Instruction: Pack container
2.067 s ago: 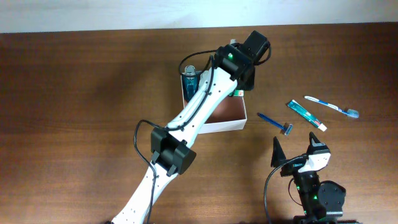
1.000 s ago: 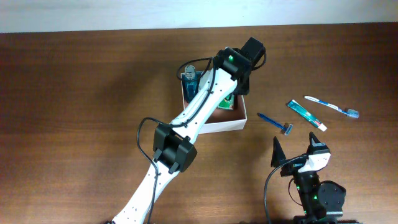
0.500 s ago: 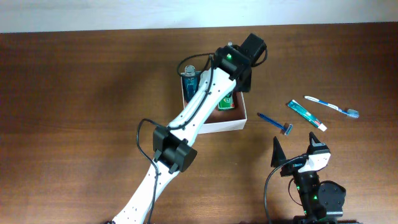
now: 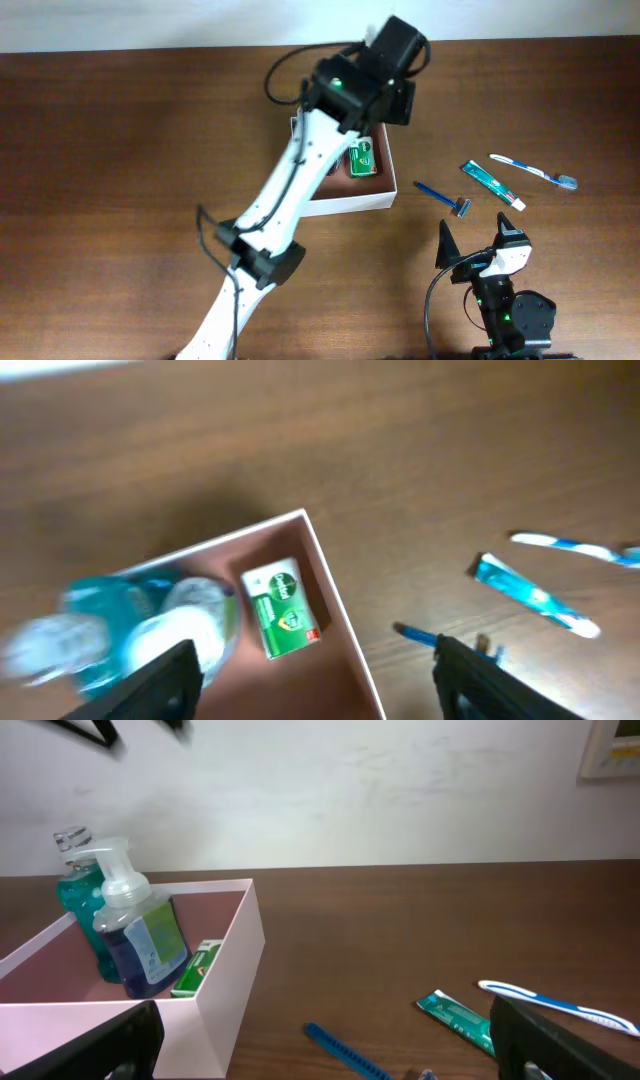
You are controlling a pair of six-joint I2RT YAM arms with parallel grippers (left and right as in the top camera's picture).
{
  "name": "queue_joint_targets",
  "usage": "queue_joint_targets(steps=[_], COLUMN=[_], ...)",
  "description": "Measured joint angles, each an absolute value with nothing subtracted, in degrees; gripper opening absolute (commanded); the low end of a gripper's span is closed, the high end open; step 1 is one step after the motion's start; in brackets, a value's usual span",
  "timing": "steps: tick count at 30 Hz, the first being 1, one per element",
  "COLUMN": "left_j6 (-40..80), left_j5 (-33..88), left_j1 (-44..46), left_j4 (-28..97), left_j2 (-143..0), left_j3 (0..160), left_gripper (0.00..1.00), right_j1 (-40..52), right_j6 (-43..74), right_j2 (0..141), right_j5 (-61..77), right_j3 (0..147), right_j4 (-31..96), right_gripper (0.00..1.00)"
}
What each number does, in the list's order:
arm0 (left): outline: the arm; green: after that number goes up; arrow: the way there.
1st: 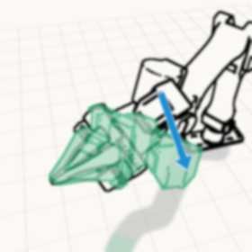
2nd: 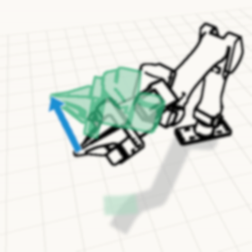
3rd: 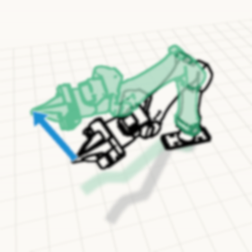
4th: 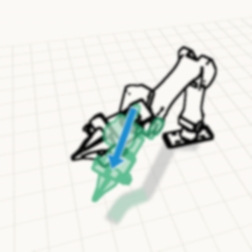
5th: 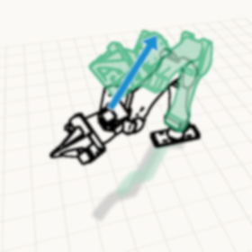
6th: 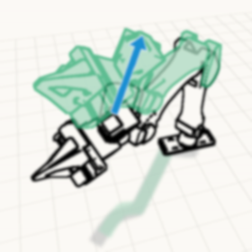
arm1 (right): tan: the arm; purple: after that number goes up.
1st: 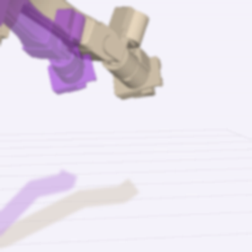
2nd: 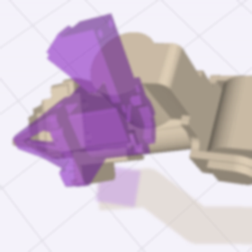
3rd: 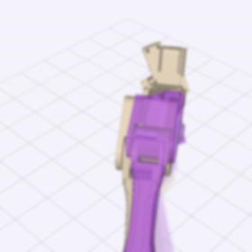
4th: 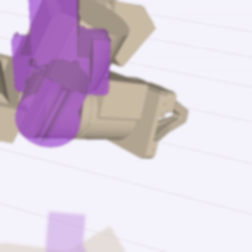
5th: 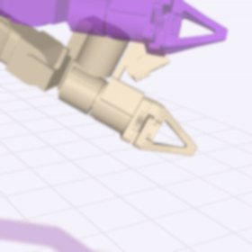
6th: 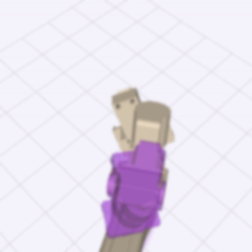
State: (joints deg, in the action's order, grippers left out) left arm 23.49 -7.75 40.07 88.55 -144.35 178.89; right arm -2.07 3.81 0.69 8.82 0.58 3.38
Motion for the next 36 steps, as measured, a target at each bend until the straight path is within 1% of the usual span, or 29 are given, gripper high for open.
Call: queue_joint_targets(steps=[2,3,4,9,10,15,23,31,36], left_j6=[22.85,22.57,22.41,20.05,19.40,17.91,17.47,17.47,17.56], left_j5=[-9.17,-10.17,-11.51,-18.20,-19.03,-21.04,-21.76,-21.26,-21.23], left_j1=[39.92,39.72,39.40,36.12,35.00,28.32,15.16,5.85,2.42], left_j4=[90.94,92.05,93.17,96.42,96.44,96.47,96.49,96.51,96.12], left_j2=[-140.40,-138.30,-135.94,-126.63,-125.14,-121.12,-120.75,-120.75,-120.75], left_j3=[178.89,178.89,178.89,179.22,179.35,179.54,177.64,167.44,158.54], left_gripper=[0.86,0.87,0.93,0.96,0.99,0.99,0.99,1.00,0.99], right_j1=[-2.07,-2.07,-2.07,-2.07,-2.07,-2.07,-2.07,-2.07,-2.07], right_j6=[3.84,3.84,3.79,3.84,3.84,3.79,3.86,3.79,3.84], right_j2=[0.69,0.69,0.69,0.69,0.69,0.69,0.69,0.69,0.69], right_j5=[8.82,8.82,8.82,8.82,8.82,8.82,8.82,8.82,8.82], right_j3=[0.58,0.58,0.58,0.58,0.58,0.58,0.58,0.58,0.58], right_j4=[3.38,3.38,3.38,3.38,3.38,3.38,3.38,3.38,3.38], right_gripper=[0.99,0.99,0.99,0.99,0.99,0.99,0.98,0.99,0.99])
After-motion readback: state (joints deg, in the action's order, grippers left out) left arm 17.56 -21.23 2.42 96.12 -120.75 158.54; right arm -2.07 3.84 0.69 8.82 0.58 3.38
